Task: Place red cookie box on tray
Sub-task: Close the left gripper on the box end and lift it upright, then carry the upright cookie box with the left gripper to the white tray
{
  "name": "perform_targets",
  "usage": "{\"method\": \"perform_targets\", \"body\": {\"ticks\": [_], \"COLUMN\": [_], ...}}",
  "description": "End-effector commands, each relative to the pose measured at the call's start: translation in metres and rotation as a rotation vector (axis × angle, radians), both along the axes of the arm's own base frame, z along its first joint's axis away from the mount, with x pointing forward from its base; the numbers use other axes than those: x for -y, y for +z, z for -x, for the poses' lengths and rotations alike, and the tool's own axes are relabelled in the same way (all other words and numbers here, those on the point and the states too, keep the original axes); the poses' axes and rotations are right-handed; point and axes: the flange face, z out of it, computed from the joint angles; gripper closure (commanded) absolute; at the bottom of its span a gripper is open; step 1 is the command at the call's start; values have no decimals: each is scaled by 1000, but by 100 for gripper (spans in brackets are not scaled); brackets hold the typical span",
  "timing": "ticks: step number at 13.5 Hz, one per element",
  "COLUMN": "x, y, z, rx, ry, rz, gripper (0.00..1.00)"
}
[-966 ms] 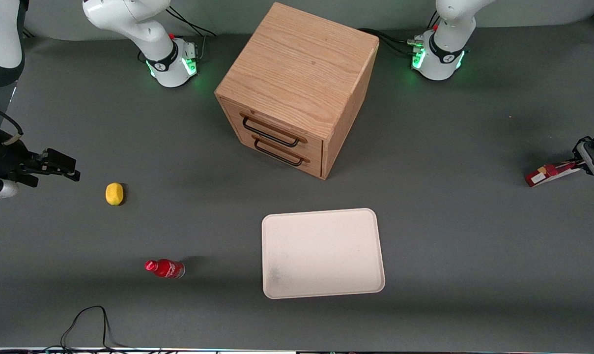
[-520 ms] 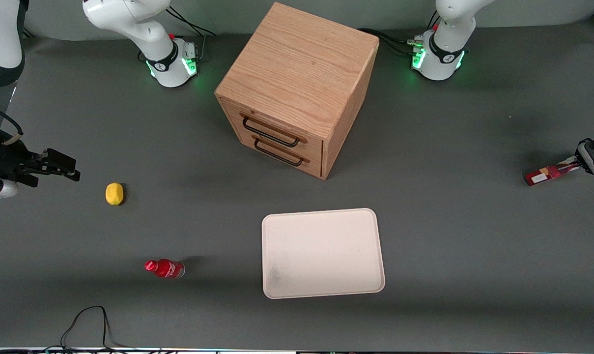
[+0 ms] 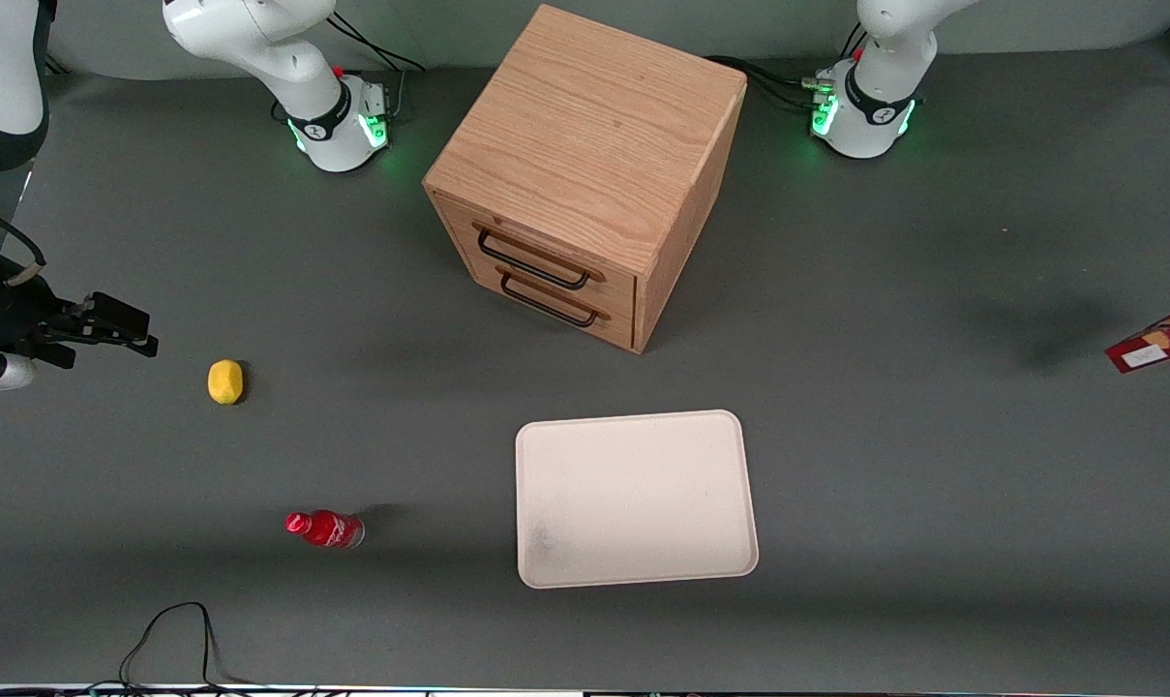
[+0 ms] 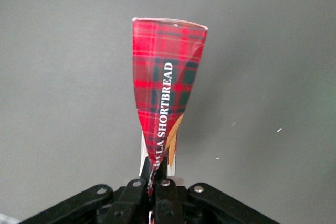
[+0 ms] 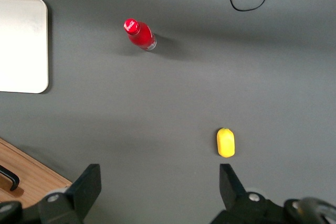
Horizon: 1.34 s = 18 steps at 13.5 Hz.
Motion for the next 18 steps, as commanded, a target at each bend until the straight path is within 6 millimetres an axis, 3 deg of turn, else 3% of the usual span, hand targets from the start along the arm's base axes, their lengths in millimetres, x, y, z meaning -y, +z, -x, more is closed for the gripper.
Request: {"method": "perform_targets", "body": {"ticks": [1,3,6,9,11,14,16,18], "x": [37,76,167,265,329,410,462,500], "y": [55,86,118,127,124,104,75,43], "z": [-28,-44,-70,-91,-107,-134,-156,-177], "rx": [-4,-15,-41,-28,-20,-22,-34,-6], "ry": [182,334,501,568,626,745,829,893], "rz": [-26,-52,-95,-109,-105,-87,-57,-13], "gripper": [100,100,100,100,100,100,100,100]}}
